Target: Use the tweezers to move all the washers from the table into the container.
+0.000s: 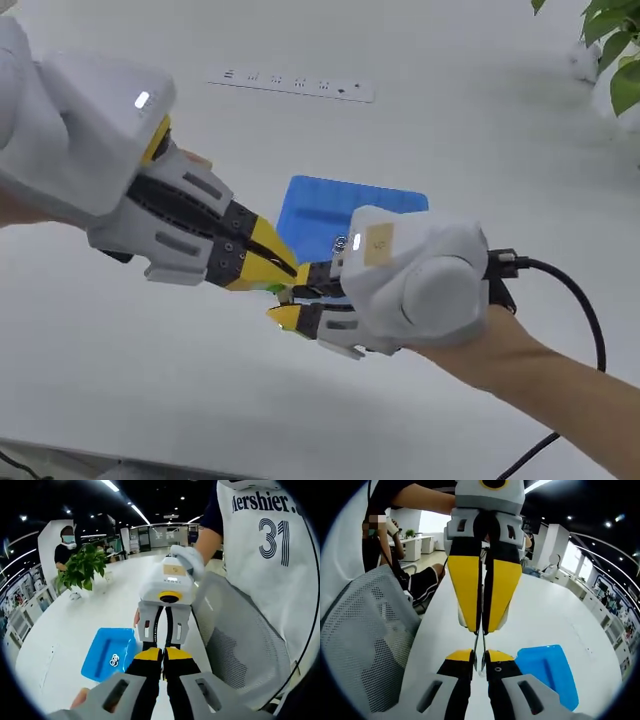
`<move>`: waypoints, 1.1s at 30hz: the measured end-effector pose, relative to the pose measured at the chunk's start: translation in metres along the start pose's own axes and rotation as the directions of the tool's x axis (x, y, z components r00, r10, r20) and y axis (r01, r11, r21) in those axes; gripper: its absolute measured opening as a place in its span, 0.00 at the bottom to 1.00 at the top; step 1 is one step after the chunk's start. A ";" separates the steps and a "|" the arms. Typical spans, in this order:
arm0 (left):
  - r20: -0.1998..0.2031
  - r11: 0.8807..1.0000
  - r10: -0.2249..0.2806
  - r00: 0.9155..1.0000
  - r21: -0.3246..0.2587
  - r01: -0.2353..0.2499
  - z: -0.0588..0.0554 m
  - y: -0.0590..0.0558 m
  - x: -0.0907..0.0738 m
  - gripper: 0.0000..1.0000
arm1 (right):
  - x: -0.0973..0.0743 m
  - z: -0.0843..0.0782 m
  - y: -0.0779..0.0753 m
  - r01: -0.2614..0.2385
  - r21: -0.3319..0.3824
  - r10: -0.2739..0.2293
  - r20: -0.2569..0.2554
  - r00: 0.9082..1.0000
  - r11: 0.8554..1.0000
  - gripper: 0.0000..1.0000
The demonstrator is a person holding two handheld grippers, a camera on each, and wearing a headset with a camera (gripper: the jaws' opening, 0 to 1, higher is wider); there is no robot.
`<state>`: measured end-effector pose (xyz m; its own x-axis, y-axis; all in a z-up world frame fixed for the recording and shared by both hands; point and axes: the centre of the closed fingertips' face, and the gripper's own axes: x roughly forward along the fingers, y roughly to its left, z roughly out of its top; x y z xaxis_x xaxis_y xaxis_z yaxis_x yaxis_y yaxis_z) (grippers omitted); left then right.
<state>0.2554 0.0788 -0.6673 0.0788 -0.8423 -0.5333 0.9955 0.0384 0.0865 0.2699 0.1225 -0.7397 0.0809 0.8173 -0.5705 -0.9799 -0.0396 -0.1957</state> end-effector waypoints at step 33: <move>-0.030 0.998 0.011 0.999 -0.057 -0.012 -0.045 0.019 0.016 0.05 | 0.035 -0.032 -0.005 -0.056 0.094 0.059 -0.027 0.998 0.994 0.11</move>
<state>0.2779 0.0904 -0.7114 0.0911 -0.8252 -0.5575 0.9958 0.0794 0.0452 0.2834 0.1324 -0.7842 0.0282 0.7979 -0.6021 -0.9957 -0.0310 -0.0876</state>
